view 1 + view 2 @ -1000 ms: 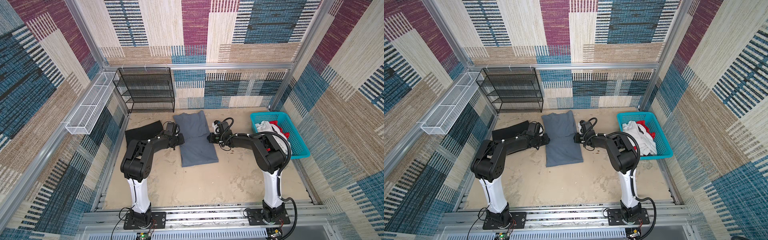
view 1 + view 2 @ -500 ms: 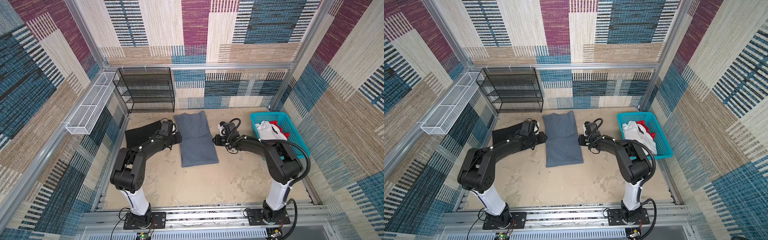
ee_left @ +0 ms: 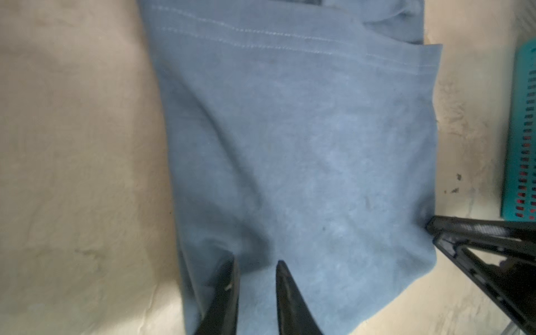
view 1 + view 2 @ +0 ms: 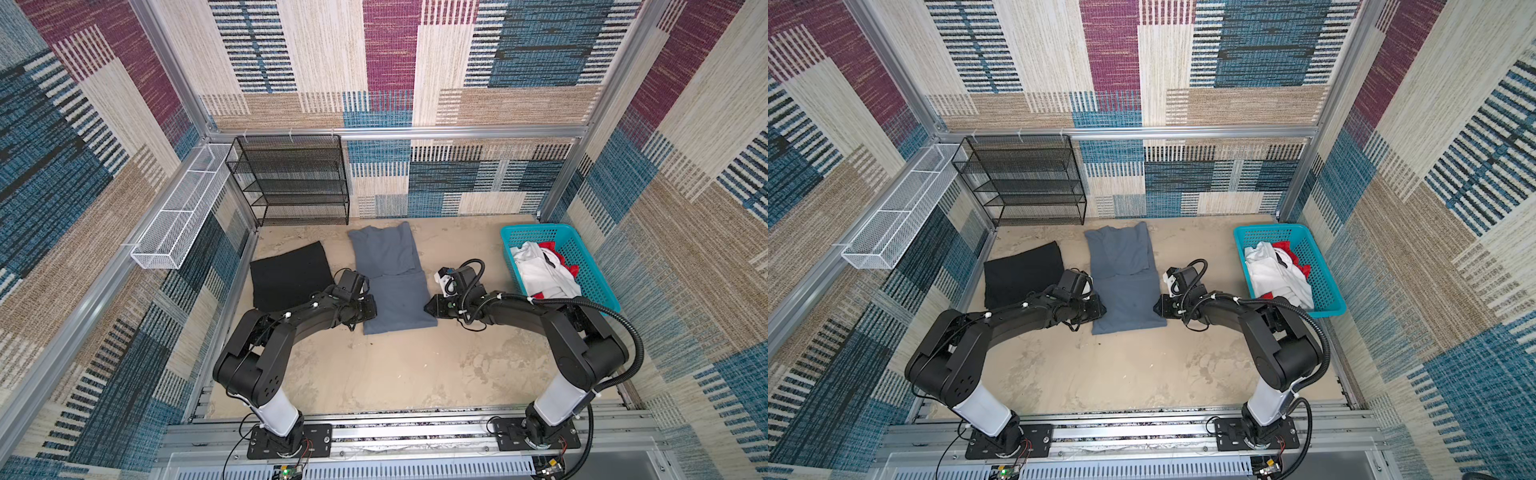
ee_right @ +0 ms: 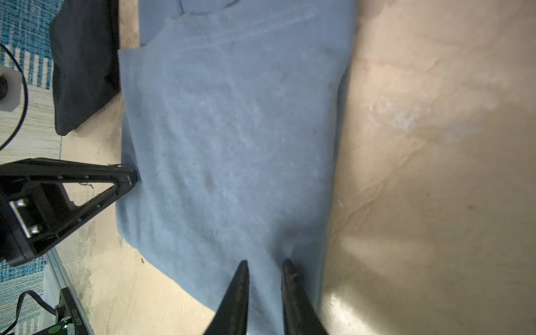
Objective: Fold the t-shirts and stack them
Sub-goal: 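Move both grippers down to the grey-blue shirt's edge nearest the robot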
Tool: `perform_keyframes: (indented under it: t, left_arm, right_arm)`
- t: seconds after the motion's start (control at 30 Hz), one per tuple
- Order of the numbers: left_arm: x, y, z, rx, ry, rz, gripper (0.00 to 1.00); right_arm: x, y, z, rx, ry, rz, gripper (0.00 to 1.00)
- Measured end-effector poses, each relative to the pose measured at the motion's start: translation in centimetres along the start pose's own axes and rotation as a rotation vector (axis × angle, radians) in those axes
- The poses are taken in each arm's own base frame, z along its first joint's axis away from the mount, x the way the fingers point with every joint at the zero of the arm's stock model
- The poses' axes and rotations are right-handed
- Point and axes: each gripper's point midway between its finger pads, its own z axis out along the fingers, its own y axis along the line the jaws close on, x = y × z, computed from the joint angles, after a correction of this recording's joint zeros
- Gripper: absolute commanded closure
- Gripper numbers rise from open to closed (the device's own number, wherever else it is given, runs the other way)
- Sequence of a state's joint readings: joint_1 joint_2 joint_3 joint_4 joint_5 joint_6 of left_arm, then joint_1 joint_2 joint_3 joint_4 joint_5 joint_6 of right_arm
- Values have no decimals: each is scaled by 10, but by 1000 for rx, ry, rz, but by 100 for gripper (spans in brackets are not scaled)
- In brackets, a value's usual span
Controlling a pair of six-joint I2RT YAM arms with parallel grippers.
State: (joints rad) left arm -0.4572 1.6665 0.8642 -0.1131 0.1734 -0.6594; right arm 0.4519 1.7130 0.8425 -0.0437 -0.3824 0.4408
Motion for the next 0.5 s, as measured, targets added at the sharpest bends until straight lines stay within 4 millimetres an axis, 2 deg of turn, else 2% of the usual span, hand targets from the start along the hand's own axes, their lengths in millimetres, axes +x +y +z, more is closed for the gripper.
perform_keyframes:
  t: [0.1, 0.3, 0.5]
  left_arm:
    - [7, 9, 2, -24, 4, -26, 75]
    - [9, 14, 2, -25, -25, -41, 75]
    - [12, 26, -9, -83, -44, -47, 75]
  right_arm:
    - [10, -8, 4, 16, 21, 18, 78]
    - [11, -14, 3, 33, -10, 19, 78]
    - [14, -22, -8, 96, -17, 37, 78]
